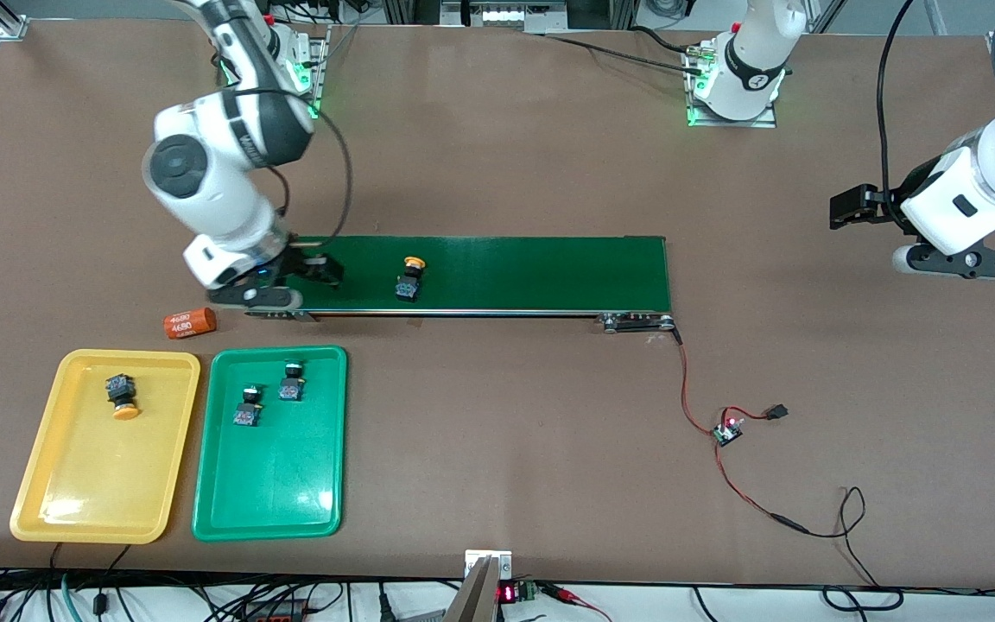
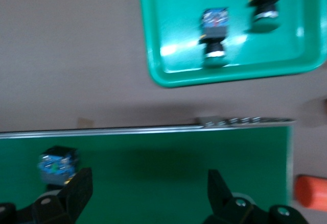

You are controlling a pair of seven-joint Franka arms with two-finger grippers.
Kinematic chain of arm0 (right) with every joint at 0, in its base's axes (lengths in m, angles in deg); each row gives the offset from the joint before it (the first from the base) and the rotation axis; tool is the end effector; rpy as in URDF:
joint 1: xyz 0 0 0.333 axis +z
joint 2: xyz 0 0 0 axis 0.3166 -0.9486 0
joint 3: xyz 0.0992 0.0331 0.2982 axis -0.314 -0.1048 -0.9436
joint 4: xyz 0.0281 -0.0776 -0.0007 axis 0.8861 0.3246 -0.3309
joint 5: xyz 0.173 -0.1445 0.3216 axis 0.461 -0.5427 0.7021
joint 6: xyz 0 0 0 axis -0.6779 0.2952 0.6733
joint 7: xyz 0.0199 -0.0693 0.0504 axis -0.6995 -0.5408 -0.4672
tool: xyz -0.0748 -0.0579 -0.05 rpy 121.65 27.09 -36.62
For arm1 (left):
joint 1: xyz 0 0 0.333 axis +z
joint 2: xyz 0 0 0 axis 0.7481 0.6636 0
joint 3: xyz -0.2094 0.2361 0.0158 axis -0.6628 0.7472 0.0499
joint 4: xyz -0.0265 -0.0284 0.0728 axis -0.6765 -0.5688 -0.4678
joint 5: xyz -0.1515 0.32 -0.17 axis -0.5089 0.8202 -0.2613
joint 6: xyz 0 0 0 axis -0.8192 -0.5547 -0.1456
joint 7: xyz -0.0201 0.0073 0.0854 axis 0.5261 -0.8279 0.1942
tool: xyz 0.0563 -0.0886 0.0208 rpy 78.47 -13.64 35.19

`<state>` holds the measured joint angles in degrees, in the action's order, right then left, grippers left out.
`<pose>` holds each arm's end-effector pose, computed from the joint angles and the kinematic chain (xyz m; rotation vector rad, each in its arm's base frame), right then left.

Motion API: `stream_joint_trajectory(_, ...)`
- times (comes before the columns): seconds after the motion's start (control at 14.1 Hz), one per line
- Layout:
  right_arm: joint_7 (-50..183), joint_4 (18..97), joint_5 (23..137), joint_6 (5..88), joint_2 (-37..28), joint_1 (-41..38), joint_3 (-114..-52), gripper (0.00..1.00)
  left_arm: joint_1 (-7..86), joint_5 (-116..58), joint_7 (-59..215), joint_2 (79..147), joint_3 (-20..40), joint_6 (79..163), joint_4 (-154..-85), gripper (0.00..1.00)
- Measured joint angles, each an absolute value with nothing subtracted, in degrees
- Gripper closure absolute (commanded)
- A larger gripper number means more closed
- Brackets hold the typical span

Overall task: Sort buttons by color to trays
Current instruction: 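Move the right gripper back to the last button on the belt, then grasp the orange-cap button with the right gripper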

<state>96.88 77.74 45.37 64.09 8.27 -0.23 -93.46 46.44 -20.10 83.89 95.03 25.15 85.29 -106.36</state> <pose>0.5346 0.2292 0.3408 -3.0780 0.0997 -0.0463 0.5747 -0.0456 0.5680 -3.1136 0.1097 0.3413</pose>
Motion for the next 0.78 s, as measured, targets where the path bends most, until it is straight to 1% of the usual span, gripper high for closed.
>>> stream_joint_trajectory(0.28, 104.26, 78.9, 44.26, 67.04, 6.21, 4.9, -93.41, 0.0, 46.49, -20.1, 83.89, 95.03, 25.15, 85.24, -106.36, 0.0)
stream_joint_trajectory(0.78, 108.92, 78.96, 43.28, 69.07, 2.5, 6.05, -93.2, 0.0, 46.49, -20.1, 83.89, 95.03, 25.15, 85.2, -106.36, 0.0)
